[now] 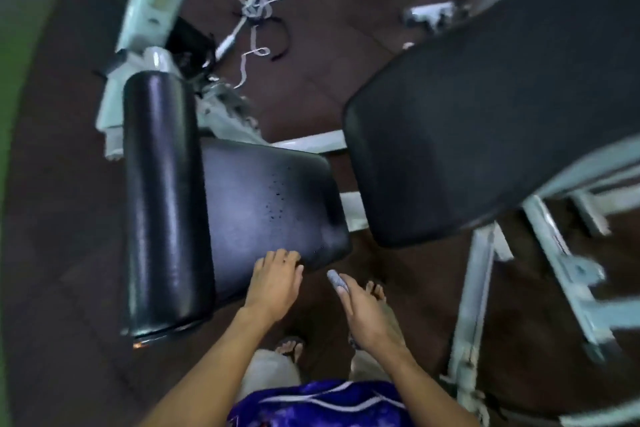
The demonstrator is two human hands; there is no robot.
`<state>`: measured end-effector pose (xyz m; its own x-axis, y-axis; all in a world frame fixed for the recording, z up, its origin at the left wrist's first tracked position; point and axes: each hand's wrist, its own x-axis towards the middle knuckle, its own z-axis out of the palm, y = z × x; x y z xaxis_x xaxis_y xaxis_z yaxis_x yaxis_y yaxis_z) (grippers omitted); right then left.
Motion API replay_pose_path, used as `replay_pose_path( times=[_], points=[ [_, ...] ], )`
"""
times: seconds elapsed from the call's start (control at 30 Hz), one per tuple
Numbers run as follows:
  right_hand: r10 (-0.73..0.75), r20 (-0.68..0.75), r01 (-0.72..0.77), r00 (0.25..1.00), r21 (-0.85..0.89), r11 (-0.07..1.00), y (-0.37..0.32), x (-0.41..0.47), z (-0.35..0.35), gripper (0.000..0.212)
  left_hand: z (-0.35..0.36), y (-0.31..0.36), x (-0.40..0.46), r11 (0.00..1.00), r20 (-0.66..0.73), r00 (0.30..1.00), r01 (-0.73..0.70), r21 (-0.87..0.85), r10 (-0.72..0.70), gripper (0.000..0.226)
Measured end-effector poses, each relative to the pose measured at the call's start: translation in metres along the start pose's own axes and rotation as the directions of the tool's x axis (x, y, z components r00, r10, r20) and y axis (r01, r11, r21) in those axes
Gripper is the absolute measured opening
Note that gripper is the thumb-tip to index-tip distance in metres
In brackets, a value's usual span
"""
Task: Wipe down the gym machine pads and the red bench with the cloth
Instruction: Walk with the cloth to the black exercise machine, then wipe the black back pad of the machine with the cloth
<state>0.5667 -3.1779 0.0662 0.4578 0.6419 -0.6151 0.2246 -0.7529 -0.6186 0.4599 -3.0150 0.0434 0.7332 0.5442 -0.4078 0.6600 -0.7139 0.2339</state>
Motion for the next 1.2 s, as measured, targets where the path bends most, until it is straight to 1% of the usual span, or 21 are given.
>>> replay_pose_path(
  times=[0.1, 0.2, 0.27, 0.37, 0.43, 0.5, 0.57, 0.63, 0.67, 0.73, 0.77, 0.8, 0.83, 0.93, 0.97, 1.0, 1.03, 1.07, 1.13, 1.17, 1.2],
  points=[
    [-0.108, 0.101, 0.114, 0.989, -0.057, 0.992, 0.006, 0.056, -0.015, 0.038, 0.009, -0.006, 0.023, 0.987, -0.076, 0.984, 0.159, -0.024, -0.161, 0.024],
    [-0.161, 0.149, 0.178, 0.976, -0.108, 0.978, 0.011, 0.107, -0.018, 0.042, 0.022, -0.018, 0.040, 0.960, -0.105, 0.954, 0.279, -0.041, -0.281, 0.038],
    [-0.194, 0.170, 0.211, 0.966, -0.086, 0.974, 0.012, 0.137, -0.016, 0.045, 0.032, -0.030, 0.050, 0.936, -0.166, 0.921, 0.346, -0.062, -0.352, 0.044],
    [-0.227, 0.180, 0.241, 0.957, -0.060, 0.969, 0.011, 0.181, 0.002, 0.049, 0.047, -0.052, 0.069, 0.889, -0.271, 0.847, 0.427, -0.163, -0.456, 0.047],
    [-0.240, 0.151, 0.243, 0.959, 0.003, 0.970, 0.007, 0.210, 0.018, 0.051, 0.056, -0.067, 0.082, 0.872, -0.308, 0.817, 0.446, -0.200, -0.488, 0.047],
    [-0.297, 0.098, 0.292, 0.950, 0.062, 0.955, -0.002, 0.237, 0.035, 0.054, 0.065, -0.082, 0.094, 0.870, -0.347, 0.798, 0.447, -0.208, -0.493, 0.048],
    [-0.358, 0.030, 0.354, 0.933, 0.095, 0.930, -0.012, 0.264, 0.052, 0.055, 0.075, -0.099, 0.105, 0.878, -0.371, 0.795, 0.442, -0.185, -0.479, 0.051],
    [-0.418, -0.011, 0.417, 0.908, 0.093, 0.904, -0.024, 0.287, 0.071, 0.056, 0.080, -0.115, 0.114, 0.881, -0.364, 0.804, 0.450, -0.146, -0.470, 0.055],
    [-0.458, -0.010, 0.458, 0.889, 0.054, 0.887, -0.028, 0.297, 0.084, 0.057, 0.085, -0.123, 0.117, 0.878, -0.351, 0.807, 0.462, -0.125, -0.475, 0.057],
    [-0.513, -0.020, 0.504, 0.858, -0.161, 0.849, -0.029, 0.310, 0.114, 0.061, 0.096, -0.135, 0.122, 0.866, -0.344, 0.804, 0.497, -0.061, -0.485, 0.061],
    [-0.530, -0.057, 0.495, 0.846, -0.282, 0.822, -0.025, 0.309, 0.128, 0.063, 0.102, -0.138, 0.123, 0.856, -0.353, 0.798, 0.516, -0.015, -0.488, 0.061],
    [-0.543, -0.091, 0.483, 0.835, -0.353, 0.801, -0.018, 0.302, 0.138, 0.064, 0.106, -0.139, 0.123, 0.847, -0.364, 0.793, 0.532, 0.022, -0.489, 0.061],
    [-0.559, -0.091, 0.487, 0.824, -0.391, 0.781, -0.008, 0.293, 0.143, 0.064, 0.110, -0.139, 0.124, 0.840, -0.375, 0.787, 0.542, 0.040, -0.490, 0.062],
    [-0.633, 0.023, 0.555, 0.774, -0.507, 0.660, 0.044, 0.267, 0.140, 0.063, 0.110, -0.138, 0.126, 0.834, -0.385, 0.783, 0.549, 0.058, -0.489, 0.062],
    [-0.625, 0.049, 0.546, 0.779, -0.546, 0.636, 0.061, 0.264, 0.133, 0.062, 0.110, -0.137, 0.126, 0.835, -0.387, 0.782, 0.548, 0.055, -0.488, 0.061],
    [-0.592, 0.035, 0.506, 0.805, -0.560, 0.655, 0.072, 0.268, 0.123, 0.061, 0.109, -0.136, 0.125, 0.834, -0.391, 0.779, 0.550, 0.050, -0.490, 0.061],
    [-0.540, -0.024, 0.436, 0.842, -0.560, 0.704, 0.074, 0.280, 0.114, 0.060, 0.110, -0.136, 0.125, 0.832, -0.394, 0.775, 0.553, 0.044, -0.494, 0.061],
    [-0.474, -0.121, 0.341, 0.872, -0.543, 0.768, 0.067, 0.299, 0.105, 0.060, 0.111, -0.135, 0.125, 0.832, -0.396, 0.773, 0.554, 0.039, -0.496, 0.061],
    [-0.309, -0.332, 0.155, 0.891, -0.418, 0.895, 0.026, 0.354, 0.090, 0.061, 0.111, -0.134, 0.127, 0.830, -0.393, 0.773, 0.557, 0.041, -0.499, 0.061],
    [-0.228, -0.403, 0.092, 0.886, -0.329, 0.940, -0.001, 0.384, 0.083, 0.061, 0.112, -0.134, 0.127, 0.828, -0.393, 0.771, 0.559, 0.043, -0.500, 0.062],
    [-0.181, -0.429, 0.067, 0.885, -0.267, 0.961, -0.027, 0.406, 0.080, 0.062, 0.112, -0.134, 0.128, 0.826, -0.394, 0.768, 0.563, 0.039, -0.505, 0.062]
  ],
)
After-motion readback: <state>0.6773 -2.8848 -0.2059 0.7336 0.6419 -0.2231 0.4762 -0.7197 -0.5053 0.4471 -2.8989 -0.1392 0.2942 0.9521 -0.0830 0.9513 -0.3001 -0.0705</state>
